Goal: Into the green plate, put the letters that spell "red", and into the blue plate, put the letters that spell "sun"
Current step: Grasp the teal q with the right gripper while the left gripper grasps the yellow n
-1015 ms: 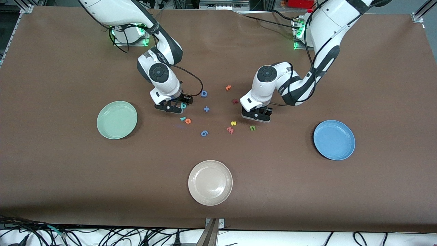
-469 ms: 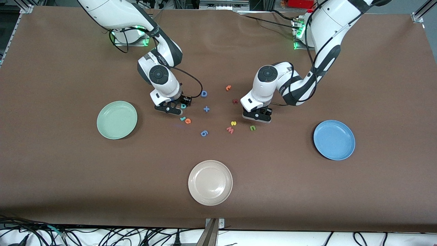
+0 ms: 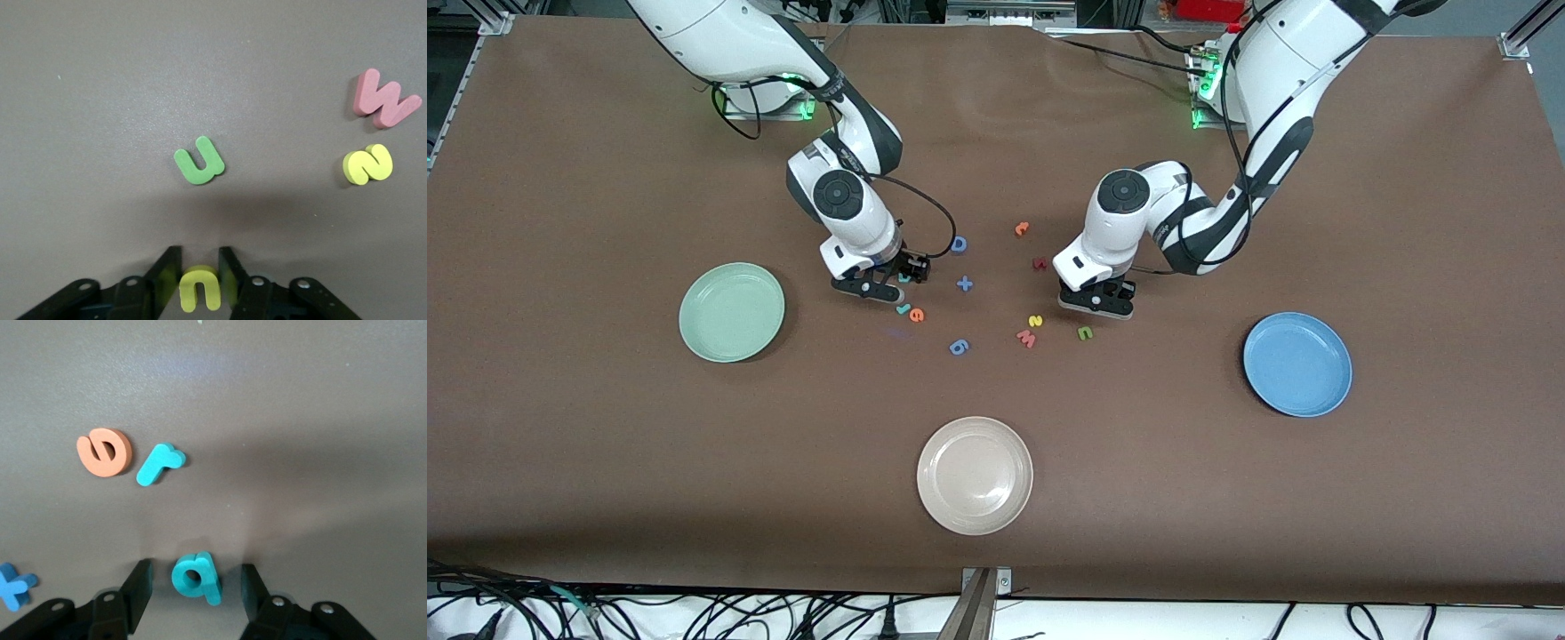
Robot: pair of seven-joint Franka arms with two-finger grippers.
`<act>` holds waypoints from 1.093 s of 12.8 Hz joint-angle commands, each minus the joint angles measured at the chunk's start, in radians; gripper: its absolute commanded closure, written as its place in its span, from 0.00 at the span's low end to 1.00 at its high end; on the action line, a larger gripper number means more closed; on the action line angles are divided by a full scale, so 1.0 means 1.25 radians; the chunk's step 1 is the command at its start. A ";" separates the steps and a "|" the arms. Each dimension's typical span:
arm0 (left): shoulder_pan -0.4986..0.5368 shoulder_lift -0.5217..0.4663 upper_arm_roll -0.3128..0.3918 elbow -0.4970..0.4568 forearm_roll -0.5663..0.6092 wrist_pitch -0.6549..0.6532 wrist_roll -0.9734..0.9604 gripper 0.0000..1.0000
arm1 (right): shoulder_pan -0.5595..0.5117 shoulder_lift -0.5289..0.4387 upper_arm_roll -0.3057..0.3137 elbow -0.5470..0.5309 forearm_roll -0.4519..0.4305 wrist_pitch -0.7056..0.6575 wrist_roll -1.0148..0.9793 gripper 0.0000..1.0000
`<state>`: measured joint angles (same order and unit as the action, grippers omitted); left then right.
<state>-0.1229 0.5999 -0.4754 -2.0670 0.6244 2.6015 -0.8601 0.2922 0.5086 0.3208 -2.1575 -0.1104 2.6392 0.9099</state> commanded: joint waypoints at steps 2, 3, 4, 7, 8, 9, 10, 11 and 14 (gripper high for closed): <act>0.000 0.016 -0.014 -0.018 0.011 -0.004 -0.045 0.76 | 0.008 0.024 -0.008 0.010 -0.017 0.026 0.019 0.55; -0.001 0.016 -0.014 -0.018 0.011 -0.004 -0.045 0.76 | 0.008 0.024 -0.008 0.010 -0.017 0.025 0.019 0.60; -0.001 0.016 -0.014 -0.018 0.010 -0.004 -0.045 0.76 | 0.008 0.024 -0.008 0.010 -0.017 0.025 0.018 0.70; 0.000 0.017 -0.014 -0.013 0.010 -0.004 -0.043 0.79 | 0.008 0.024 -0.014 0.010 -0.017 0.023 0.018 0.87; 0.003 0.017 -0.014 -0.010 0.010 -0.004 -0.042 0.80 | 0.008 0.019 -0.017 0.010 -0.017 0.021 0.017 0.87; 0.006 0.017 -0.015 -0.008 0.009 -0.005 -0.041 0.80 | 0.007 0.013 -0.021 0.010 -0.017 0.020 0.016 0.87; 0.009 0.016 -0.015 -0.006 0.007 -0.005 -0.041 0.81 | 0.007 0.001 -0.026 0.012 -0.017 0.012 0.015 0.88; 0.009 0.016 -0.015 -0.006 -0.007 -0.005 -0.036 0.82 | 0.007 -0.013 -0.031 0.013 -0.017 -0.007 0.013 0.88; 0.009 0.015 -0.015 0.007 -0.023 -0.008 -0.032 0.83 | 0.004 -0.068 -0.065 0.078 -0.025 -0.175 -0.046 0.88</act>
<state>-0.1208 0.5993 -0.4827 -2.0674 0.6147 2.5973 -0.8955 0.2925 0.4858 0.2709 -2.1112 -0.1300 2.5626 0.9029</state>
